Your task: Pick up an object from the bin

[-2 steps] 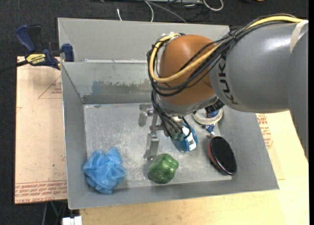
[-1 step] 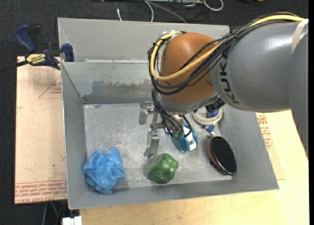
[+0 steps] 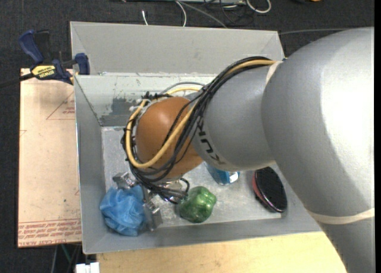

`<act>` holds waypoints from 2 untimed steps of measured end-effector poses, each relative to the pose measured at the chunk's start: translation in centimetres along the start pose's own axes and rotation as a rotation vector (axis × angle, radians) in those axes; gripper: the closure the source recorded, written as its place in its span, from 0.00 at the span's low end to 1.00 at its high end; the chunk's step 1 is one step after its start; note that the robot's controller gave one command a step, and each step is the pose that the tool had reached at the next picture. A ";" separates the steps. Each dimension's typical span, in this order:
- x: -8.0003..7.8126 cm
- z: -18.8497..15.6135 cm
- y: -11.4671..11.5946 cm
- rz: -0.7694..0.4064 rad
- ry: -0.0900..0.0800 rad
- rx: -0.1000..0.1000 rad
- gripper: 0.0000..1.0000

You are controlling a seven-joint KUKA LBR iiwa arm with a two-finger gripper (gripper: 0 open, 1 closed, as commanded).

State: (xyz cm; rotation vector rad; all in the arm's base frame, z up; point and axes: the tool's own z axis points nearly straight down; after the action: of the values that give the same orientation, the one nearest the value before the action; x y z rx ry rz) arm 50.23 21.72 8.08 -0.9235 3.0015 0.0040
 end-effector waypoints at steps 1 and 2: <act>-3.9 -6.3 1.1 0.203 -0.008 0.001 0.00; 0.4 -1.8 3.6 -0.368 0.004 -0.005 0.00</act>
Offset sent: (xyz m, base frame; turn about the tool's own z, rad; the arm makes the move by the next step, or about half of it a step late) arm -0.0226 0.0264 0.0192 -0.3693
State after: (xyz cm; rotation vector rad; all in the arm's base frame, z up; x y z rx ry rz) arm 47.88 24.44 9.88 -1.4589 2.7861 0.0095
